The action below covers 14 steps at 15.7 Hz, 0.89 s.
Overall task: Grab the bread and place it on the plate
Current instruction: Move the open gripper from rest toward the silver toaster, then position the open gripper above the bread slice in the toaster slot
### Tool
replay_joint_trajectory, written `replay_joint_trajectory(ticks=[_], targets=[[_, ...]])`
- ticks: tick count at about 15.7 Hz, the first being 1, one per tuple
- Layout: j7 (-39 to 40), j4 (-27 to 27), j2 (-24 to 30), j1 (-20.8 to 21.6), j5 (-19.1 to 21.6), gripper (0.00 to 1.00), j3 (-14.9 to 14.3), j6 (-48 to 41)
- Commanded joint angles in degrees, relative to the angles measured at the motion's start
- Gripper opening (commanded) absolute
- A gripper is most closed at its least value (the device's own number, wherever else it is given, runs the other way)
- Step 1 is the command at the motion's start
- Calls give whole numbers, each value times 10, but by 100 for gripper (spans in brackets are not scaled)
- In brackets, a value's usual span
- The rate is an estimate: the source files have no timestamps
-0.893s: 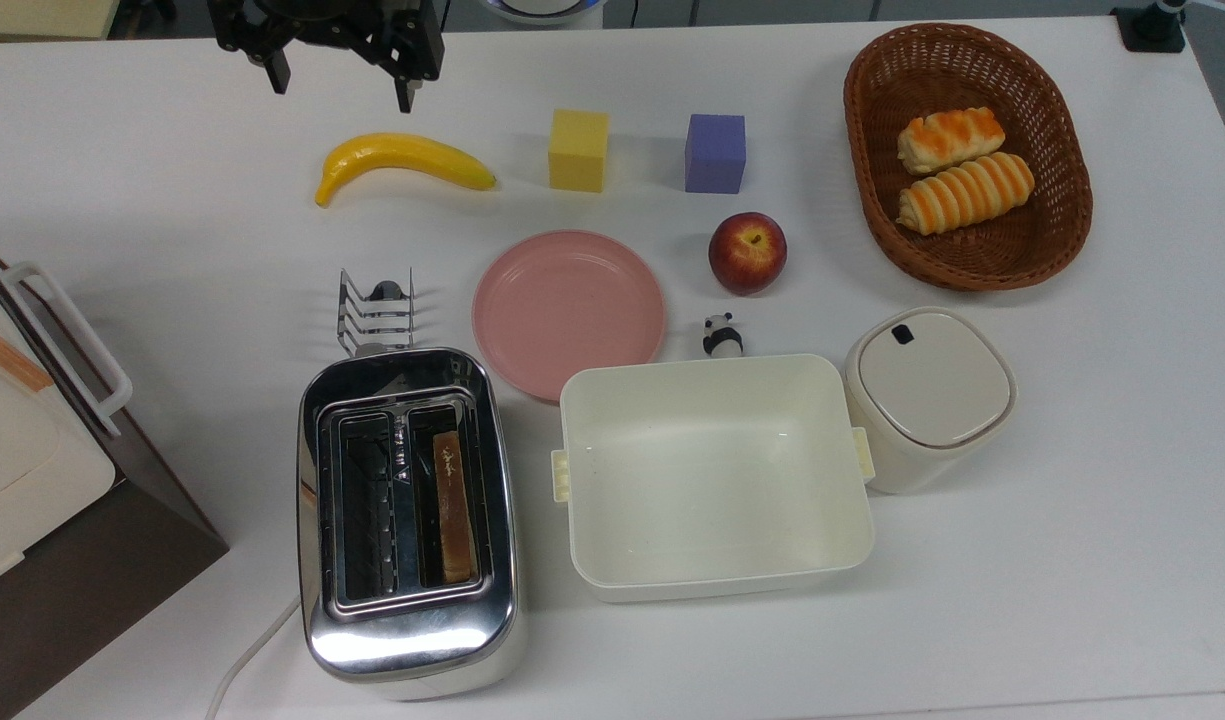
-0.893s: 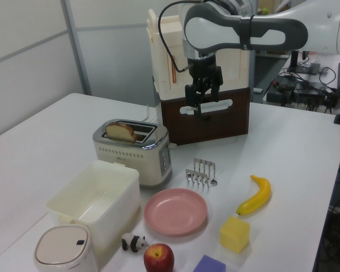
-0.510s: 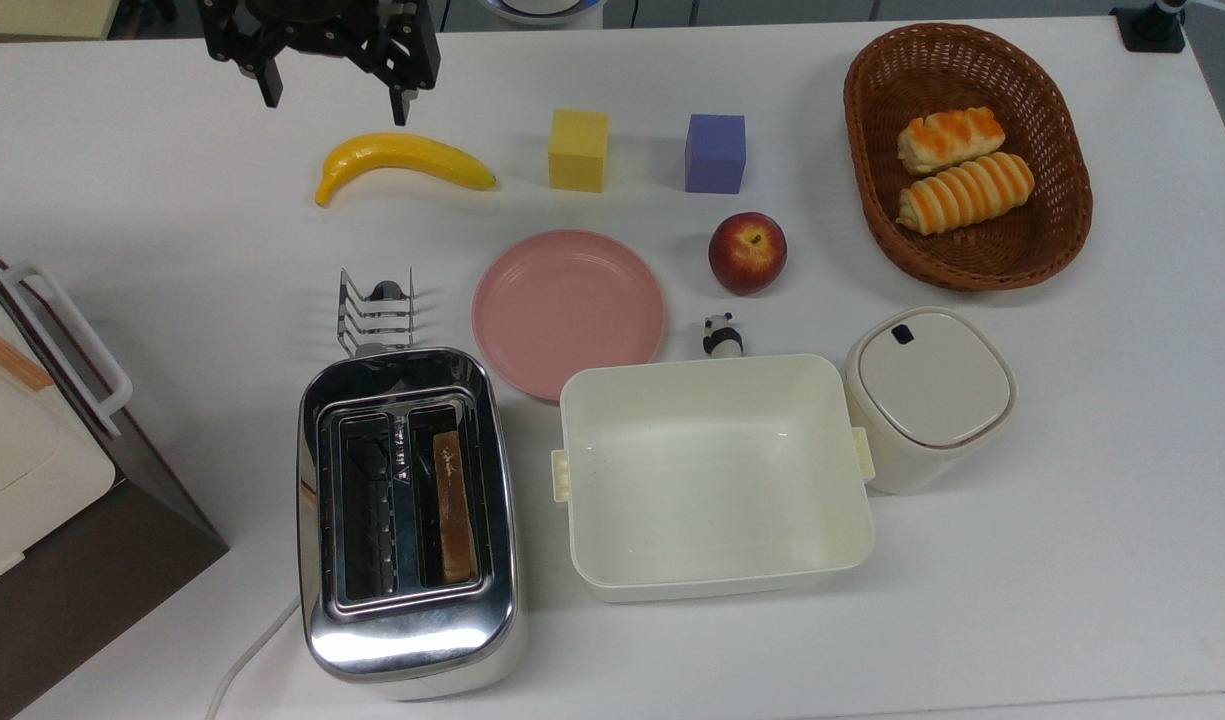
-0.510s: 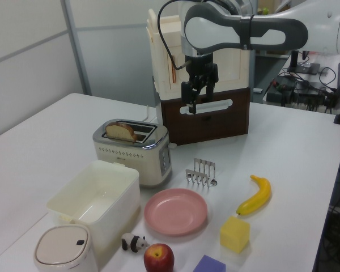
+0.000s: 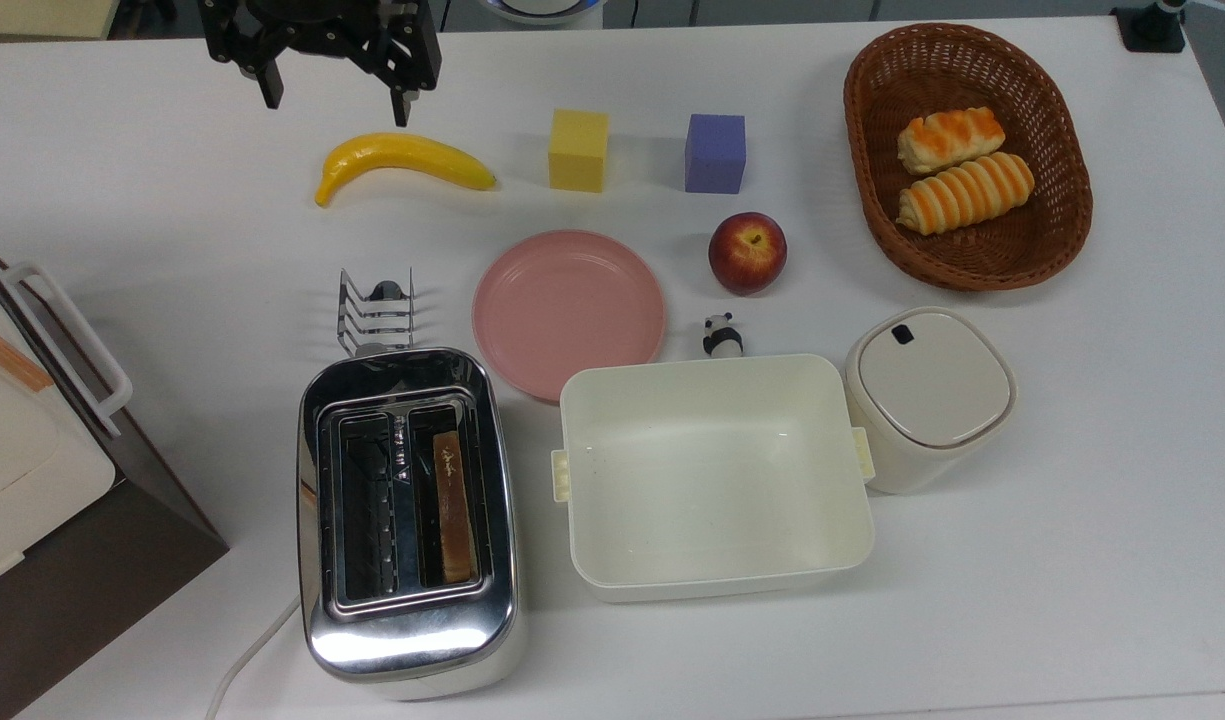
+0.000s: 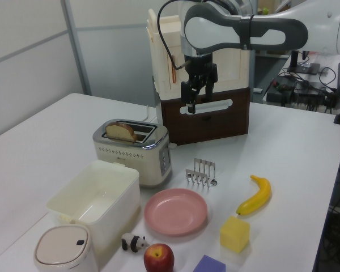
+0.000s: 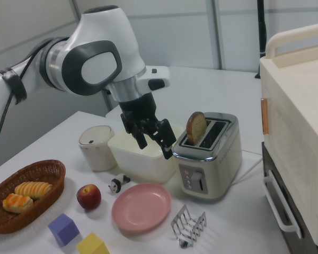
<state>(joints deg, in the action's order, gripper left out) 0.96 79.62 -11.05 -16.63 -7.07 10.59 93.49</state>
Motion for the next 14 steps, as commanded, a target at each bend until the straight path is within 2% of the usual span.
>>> replay_joint_trajectory(ticks=[1, 6, 14], targets=[[8, 10, 0, 5, 16, 100, 2, 90], [5, 12, -40, 17, 16, 100, 4, 227], [1, 10, -78, 26, 6, 100, 15, 378]])
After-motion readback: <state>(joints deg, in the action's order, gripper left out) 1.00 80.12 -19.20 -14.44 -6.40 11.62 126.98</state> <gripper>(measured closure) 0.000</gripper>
